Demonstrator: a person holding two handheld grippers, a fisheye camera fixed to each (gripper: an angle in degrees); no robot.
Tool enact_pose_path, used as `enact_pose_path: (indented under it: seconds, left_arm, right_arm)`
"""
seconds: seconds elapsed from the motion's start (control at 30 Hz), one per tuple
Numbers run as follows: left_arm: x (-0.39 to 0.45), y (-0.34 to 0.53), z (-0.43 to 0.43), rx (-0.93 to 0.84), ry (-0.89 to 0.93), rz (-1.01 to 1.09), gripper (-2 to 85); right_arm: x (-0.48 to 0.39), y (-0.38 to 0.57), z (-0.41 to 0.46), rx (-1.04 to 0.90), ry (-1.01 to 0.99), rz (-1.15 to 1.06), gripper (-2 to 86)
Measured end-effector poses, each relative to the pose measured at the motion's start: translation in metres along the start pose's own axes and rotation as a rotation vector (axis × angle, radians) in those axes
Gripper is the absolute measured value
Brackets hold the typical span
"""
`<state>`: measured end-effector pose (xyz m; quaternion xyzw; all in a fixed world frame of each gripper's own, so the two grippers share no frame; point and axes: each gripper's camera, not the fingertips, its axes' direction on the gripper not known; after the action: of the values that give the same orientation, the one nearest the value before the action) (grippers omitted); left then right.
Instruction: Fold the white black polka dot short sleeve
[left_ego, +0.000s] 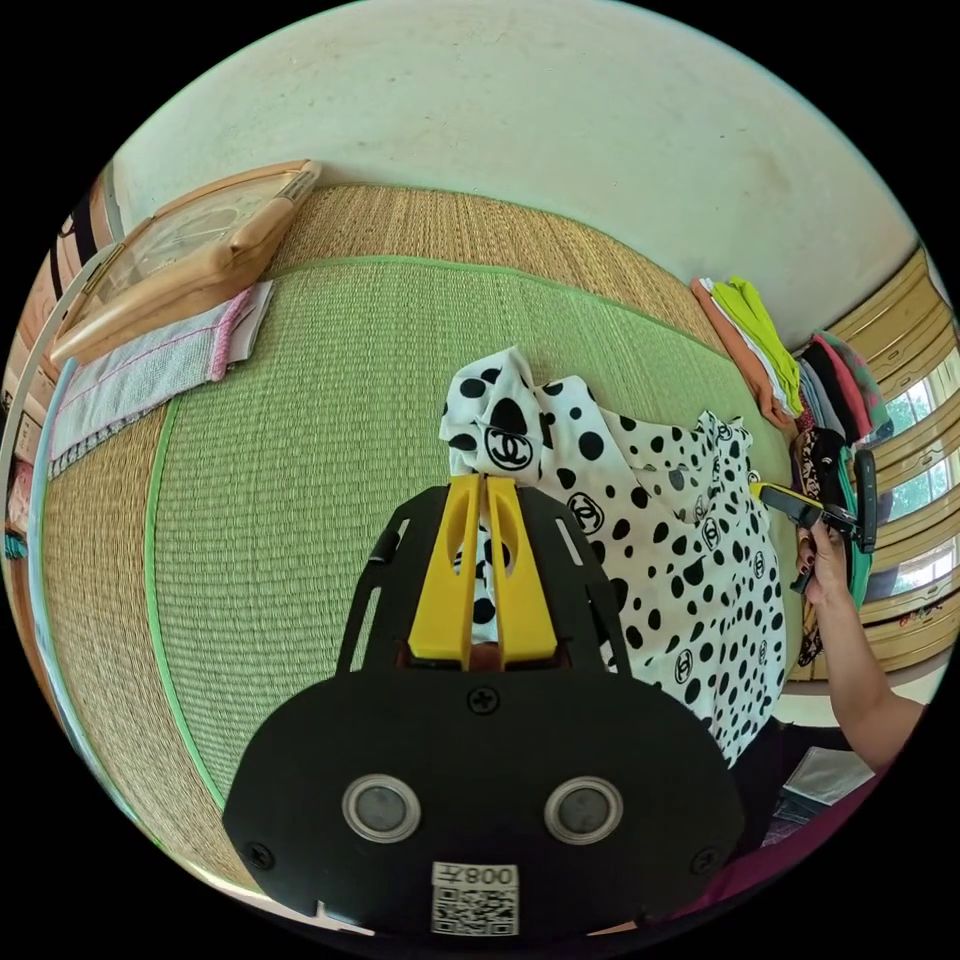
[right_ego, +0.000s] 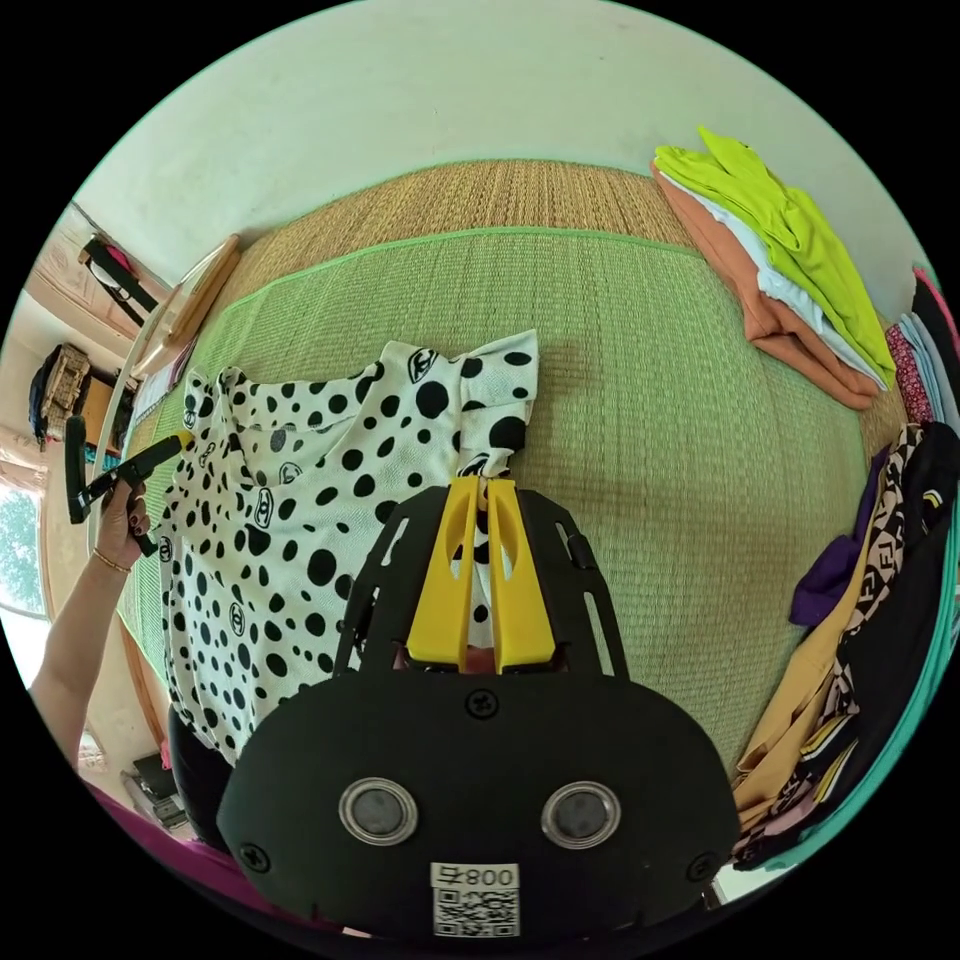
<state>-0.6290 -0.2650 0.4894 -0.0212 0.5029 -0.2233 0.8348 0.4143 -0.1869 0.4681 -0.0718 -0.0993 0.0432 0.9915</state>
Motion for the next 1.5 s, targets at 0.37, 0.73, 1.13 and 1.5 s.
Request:
enact_pose_path:
  seconds: [0.37,0.73,1.13,1.5]
  left_arm:
    - [-0.017,-0.037,-0.003,0.06,0.041,-0.056,2.9]
    - [-0.008,0.104,-0.04,-0.049,0.057,0.031,7.4]
    - [-0.065,0.154,-0.05,-0.024,0.252,-0.26,1.6]
    - [-0.042,0.227,-0.069,-0.058,0.282,-0.215,6.3]
  right_arm:
    - [0.008,-0.067,0.013,-0.049,0.037,-0.028,1.0]
    - [0.065,0.031,-0.027,0.028,-0.143,0.042,5.5]
    - [0.093,0.199,-0.058,-0.037,-0.26,0.14,6.0]
    - [0.09,0.292,-0.055,-0.119,-0.303,0.193,8.6]
